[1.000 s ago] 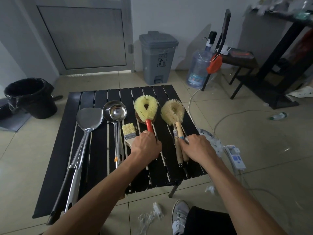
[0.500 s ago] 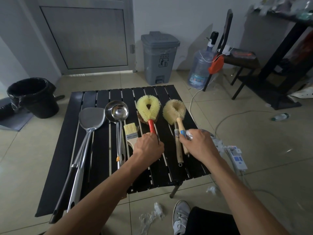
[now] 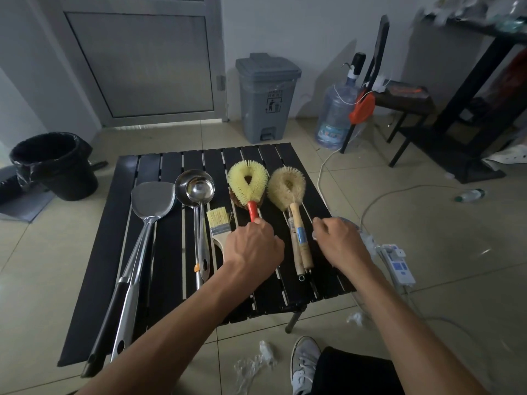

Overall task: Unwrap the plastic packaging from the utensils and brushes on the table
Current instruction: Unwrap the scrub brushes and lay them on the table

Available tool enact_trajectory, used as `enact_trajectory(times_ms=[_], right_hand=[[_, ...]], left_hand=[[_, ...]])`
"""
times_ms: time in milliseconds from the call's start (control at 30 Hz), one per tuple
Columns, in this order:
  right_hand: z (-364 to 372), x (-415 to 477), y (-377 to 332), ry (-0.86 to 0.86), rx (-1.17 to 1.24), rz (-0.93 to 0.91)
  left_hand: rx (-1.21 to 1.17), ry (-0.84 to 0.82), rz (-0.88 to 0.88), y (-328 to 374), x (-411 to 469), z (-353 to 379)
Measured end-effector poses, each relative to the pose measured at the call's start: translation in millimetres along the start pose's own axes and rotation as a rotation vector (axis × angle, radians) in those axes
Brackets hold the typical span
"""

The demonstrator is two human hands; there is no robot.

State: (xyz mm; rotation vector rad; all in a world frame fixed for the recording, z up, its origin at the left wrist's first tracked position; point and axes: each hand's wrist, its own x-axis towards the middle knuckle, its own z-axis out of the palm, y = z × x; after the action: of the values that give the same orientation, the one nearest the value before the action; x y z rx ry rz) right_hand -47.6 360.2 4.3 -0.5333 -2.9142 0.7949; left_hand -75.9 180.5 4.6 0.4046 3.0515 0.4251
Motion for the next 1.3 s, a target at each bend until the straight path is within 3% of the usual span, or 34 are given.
enact_trajectory(times_ms=[133, 267, 467, 667, 867, 967, 1133, 1300], right_hand=[[-8, -2, 9, 0.143, 0.113, -0.007], [-6, -4, 14, 0.086, 0.175, -0.054], [-8, -2, 21, -0.002, 0.182, -0.024], [-24, -18, 13, -0.489, 0.645, 0.04], [-27, -19, 10, -0.512, 0.704, 0.199], [-34, -22, 12, -0.623, 0.956, 0.167], [-49, -24, 26, -0.398, 0.99, 0.024], [-41, -30, 26, -0.384, 0.766, -0.037]], left_hand=[[-0.165, 0.071, 0.177, 9, -13, 0], [-0.336, -0.026, 0.332, 16, -17, 11], [-0.52, -0.107, 0.265, 24, -17, 29], [-0.72, -0.044, 0.34, 28, -18, 27], [-0.736, 0.047, 0.362, 33, -21, 25], [-0.873, -0.002, 0.196, 33, -21, 22], [-0.989, -0.009, 0.072, 32, -20, 12], [-0.868, -0.121, 0.285, 35, -26, 17]])
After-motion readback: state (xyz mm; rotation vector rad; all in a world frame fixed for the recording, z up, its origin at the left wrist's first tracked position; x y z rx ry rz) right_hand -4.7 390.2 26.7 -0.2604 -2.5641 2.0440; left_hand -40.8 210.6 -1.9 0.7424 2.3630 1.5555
